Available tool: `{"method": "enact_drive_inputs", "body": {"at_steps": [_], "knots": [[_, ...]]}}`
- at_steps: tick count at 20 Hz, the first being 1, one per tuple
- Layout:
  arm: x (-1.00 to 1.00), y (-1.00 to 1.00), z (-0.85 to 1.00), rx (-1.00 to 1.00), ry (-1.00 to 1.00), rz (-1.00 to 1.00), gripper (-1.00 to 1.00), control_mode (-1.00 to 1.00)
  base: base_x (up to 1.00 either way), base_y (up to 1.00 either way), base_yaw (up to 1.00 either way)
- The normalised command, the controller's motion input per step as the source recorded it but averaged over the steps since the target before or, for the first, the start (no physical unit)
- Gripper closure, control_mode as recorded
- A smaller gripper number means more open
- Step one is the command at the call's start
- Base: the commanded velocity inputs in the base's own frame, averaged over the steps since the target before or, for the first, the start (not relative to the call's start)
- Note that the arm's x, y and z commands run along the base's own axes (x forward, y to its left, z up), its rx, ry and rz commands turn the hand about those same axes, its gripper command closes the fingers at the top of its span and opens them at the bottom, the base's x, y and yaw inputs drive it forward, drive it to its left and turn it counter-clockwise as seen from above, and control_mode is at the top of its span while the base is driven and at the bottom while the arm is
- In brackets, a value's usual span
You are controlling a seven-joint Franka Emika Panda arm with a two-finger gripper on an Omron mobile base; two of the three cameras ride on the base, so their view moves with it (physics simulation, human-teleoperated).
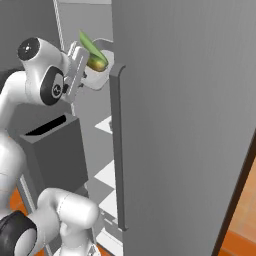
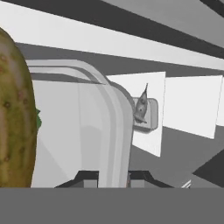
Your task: Take the meat container that has the fish and place it on the second highest rack of the freezer. Then take the vegetable container that has the cucumber and corn and place it on the highest rack of the freezer.
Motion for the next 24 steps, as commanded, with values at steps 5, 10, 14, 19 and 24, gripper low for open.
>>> {"method": "enact_drive_inputs", "body": {"at_steps": [5,10,14,19,24], "knots": [[0.70,-0.06,0.00,0.00,0.00,0.00,1.00,-1.00,0.00,0.00,0.00],[0.68,-0.19,0.00,0.00,0.00,0.00,1.00,-1.00,0.00,0.00,0.00],[0.63,-0.08,0.00,0.00,0.00,0.00,1.00,-1.00,0.00,0.00,0.00],[0.36,-0.10,-0.08,0.00,0.00,0.01,1.00,-1.00,0.00,0.00,0.00],[0.50,-0.13,-0.20,0.00,0.00,0.01,1.00,-1.00,0.00,0.00,0.00]]}}
